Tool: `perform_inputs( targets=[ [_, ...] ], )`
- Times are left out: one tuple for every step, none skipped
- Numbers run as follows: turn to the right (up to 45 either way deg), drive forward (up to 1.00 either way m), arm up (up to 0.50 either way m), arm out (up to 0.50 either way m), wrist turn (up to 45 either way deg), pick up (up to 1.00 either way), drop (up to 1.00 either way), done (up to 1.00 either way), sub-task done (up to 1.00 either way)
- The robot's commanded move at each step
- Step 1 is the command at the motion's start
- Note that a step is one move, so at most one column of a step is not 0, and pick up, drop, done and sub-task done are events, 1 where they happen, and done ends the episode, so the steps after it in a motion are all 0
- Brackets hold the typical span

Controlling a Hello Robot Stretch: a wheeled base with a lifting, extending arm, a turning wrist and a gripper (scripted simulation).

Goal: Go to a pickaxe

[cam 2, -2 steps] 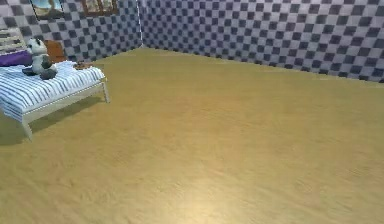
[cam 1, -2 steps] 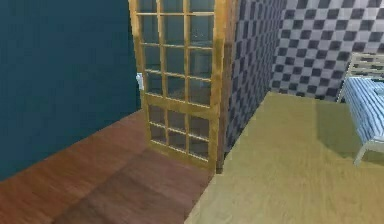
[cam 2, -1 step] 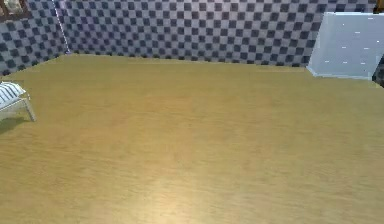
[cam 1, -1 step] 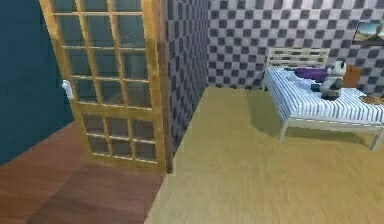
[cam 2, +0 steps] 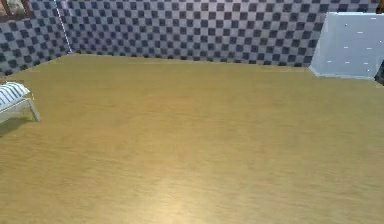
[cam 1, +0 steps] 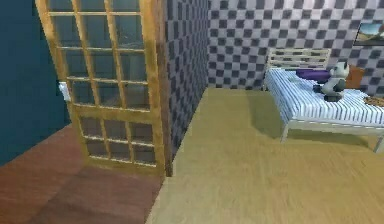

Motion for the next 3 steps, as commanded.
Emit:
perform_inputs(
  targets=[
    [-30.0,0.0,0.0,0.0,0.0,0.0,0.0,0.0,0.0],
    [0.0,0.25,0.0,0.0,0.0,0.0,0.0,0.0,0.0],
    [-45.0,0.0,0.0,0.0,0.0,0.0,0.0,0.0,0.0]
  ],
)
